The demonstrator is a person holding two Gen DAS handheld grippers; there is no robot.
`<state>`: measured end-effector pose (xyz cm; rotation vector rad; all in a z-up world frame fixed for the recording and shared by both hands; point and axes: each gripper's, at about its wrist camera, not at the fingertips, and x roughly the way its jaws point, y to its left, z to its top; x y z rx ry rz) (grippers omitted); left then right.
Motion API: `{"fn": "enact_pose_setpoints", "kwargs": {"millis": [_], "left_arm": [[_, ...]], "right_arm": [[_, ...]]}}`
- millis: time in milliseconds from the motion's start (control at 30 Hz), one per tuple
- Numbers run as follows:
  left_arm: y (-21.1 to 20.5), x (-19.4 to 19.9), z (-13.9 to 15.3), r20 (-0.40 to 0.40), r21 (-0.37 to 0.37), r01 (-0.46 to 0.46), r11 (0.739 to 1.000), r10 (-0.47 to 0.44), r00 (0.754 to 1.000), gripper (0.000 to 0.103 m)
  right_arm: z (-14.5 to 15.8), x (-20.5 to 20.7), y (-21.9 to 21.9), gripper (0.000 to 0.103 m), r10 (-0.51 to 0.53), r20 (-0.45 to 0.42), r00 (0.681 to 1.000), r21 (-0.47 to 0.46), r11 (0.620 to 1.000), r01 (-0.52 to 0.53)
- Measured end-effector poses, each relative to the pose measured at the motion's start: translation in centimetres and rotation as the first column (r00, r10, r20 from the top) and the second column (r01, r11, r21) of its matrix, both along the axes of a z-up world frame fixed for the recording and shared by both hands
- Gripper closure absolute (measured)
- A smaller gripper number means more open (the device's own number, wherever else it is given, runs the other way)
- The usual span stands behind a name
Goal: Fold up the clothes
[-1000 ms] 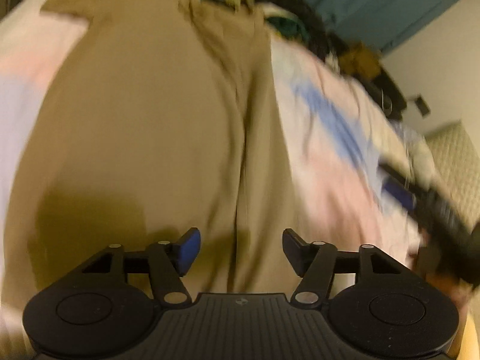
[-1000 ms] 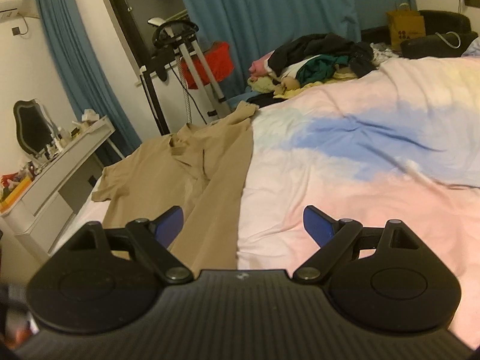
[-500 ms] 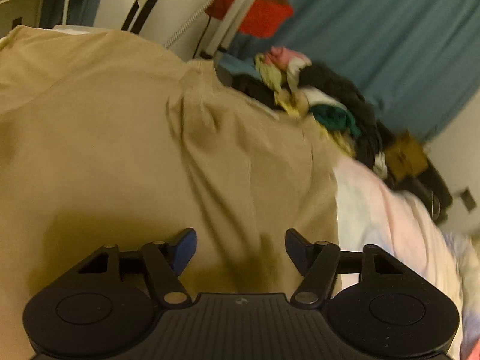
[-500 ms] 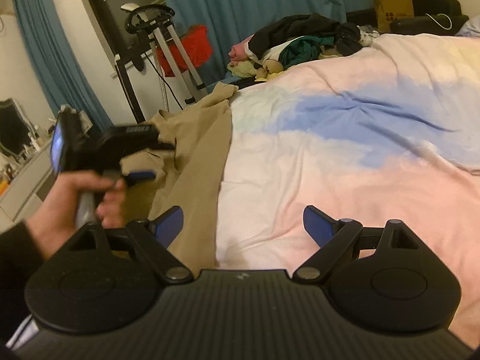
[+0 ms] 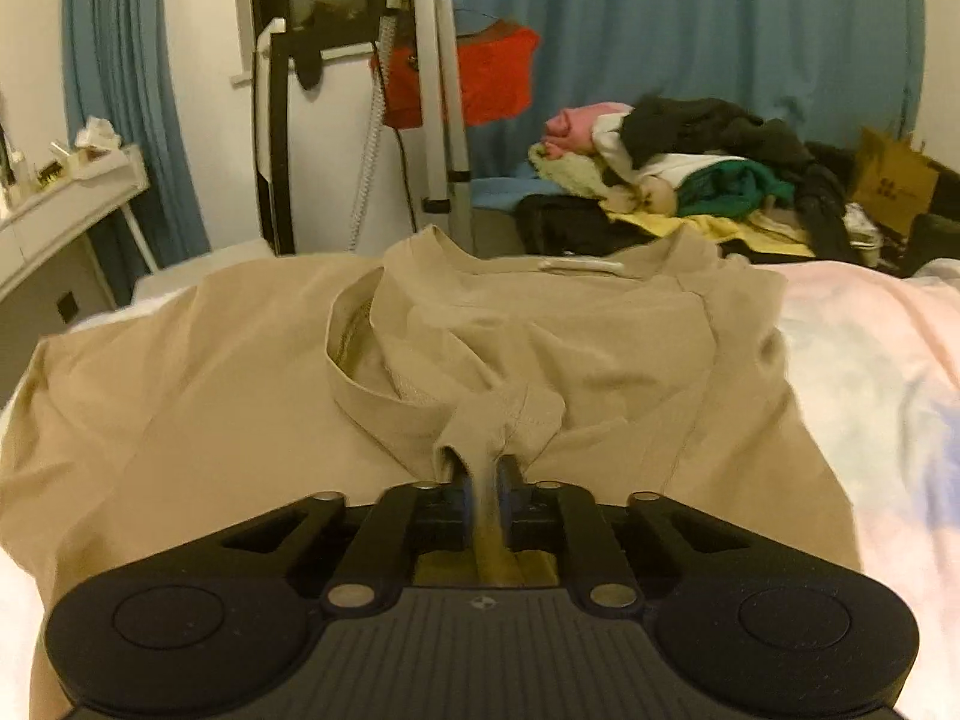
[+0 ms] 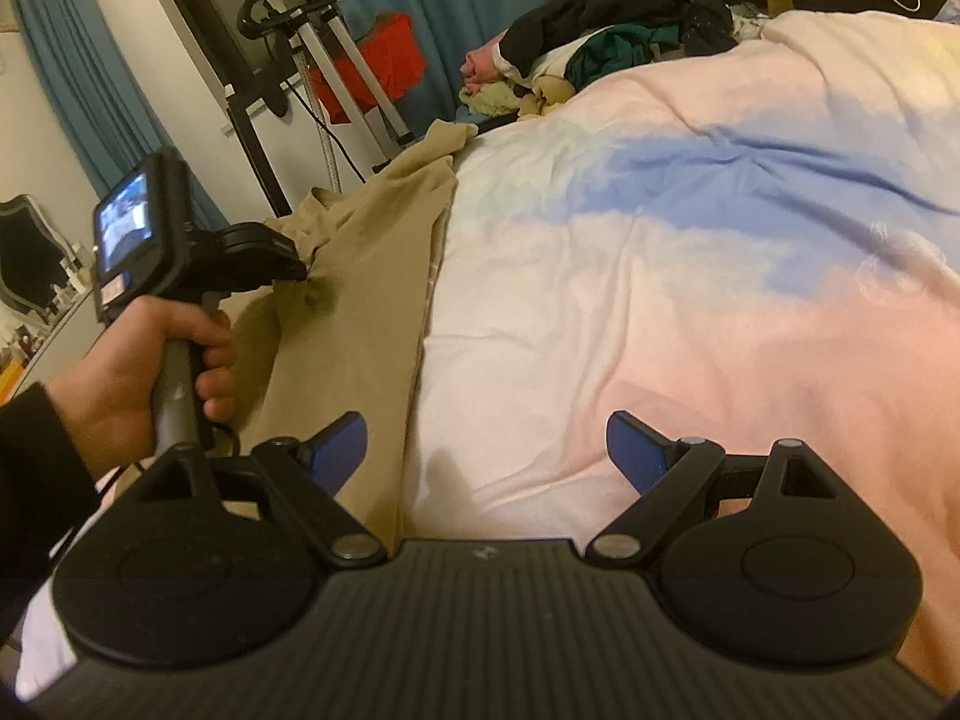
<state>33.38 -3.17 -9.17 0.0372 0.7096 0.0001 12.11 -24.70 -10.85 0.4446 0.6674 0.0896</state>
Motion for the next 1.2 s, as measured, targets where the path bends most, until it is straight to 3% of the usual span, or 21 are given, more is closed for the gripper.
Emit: {"fn": "enact_pose_setpoints", "kwargs": {"millis": [100,233,333,400,433,533,633,800,867,933,967,1000,1100,1200], "left_arm": [[1.7,-3.6,1.2,-0.073,-0.146,0.048,0.988,-0.059,0.996,0.071],[4.5,-11.1,2.8,-0.163,-0.320,0.076,0.944,-0.134,0.977,0.058],[5.9,-17.8,3.0,-0.229,-0.395,0.084,0.915,-0.186,0.955,0.057],[6.4,-22.1,2.9,-0.271,-0.434,0.096,0.896,-0.231,0.934,0.060],[6.7,-24.1,2.8,-0.289,-0.449,0.099,0.888,-0.249,0.924,0.061],[7.0,-28.5,1.9,-0.331,-0.469,0.097,0.878,-0.277,0.902,0.061],[7.1,-30.9,0.8,-0.367,-0.460,0.085,0.884,-0.276,0.888,0.061],[6.9,-31.5,-1.2,-0.413,-0.494,0.063,0.867,-0.298,0.861,0.061],[6.7,-31.6,-1.7,-0.420,-0.490,0.069,0.869,-0.305,0.855,0.068],[6.4,-32.0,-1.9,-0.417,-0.464,0.084,0.882,-0.301,0.857,0.091],[6.4,-32.1,-1.9,-0.414,-0.463,0.085,0.882,-0.300,0.860,0.091],[6.6,-32.1,-1.8,-0.409,-0.470,0.079,0.879,-0.297,0.863,0.093],[6.9,-32.9,-1.0,-0.380,-0.483,0.088,0.871,-0.299,0.875,0.095],[6.4,-33.9,-0.2,-0.362,-0.463,0.108,0.880,-0.299,0.883,0.095]], "right_arm": [[0.4,-0.3,0.1,0.015,0.027,0.014,1.000,0.019,0.999,-0.027],[0.6,-0.5,0.2,0.015,0.079,0.015,0.997,0.085,0.993,-0.080],[1.0,-1.4,0.3,0.016,0.123,0.022,0.992,0.138,0.982,-0.125],[1.4,-2.2,0.5,0.028,0.154,0.028,0.988,0.168,0.973,-0.156],[1.6,-2.7,0.6,0.029,0.167,0.028,0.986,0.186,0.968,-0.169],[1.5,-4.8,1.0,0.033,0.193,-0.011,0.981,0.253,0.950,-0.184],[1.3,-7.7,2.0,0.033,0.214,-0.077,0.974,0.267,0.946,-0.187],[-1.1,-10.6,4.2,0.035,0.217,-0.239,0.947,0.314,0.940,-0.136],[-1.5,-11.1,5.1,0.038,0.209,-0.260,0.943,0.298,0.946,-0.127],[-1.4,-11.3,6.0,0.053,0.215,-0.277,0.937,0.263,0.954,-0.141],[-1.4,-11.4,5.9,0.076,0.207,-0.288,0.935,0.255,0.958,-0.133],[-1.3,-11.4,5.9,0.088,0.198,-0.300,0.933,0.246,0.961,-0.125],[-0.2,-12.0,5.2,0.096,0.195,-0.296,0.935,0.245,0.962,-0.123],[1.6,-12.9,6.0,0.096,0.210,-0.268,0.940,0.165,0.972,-0.170]]}}
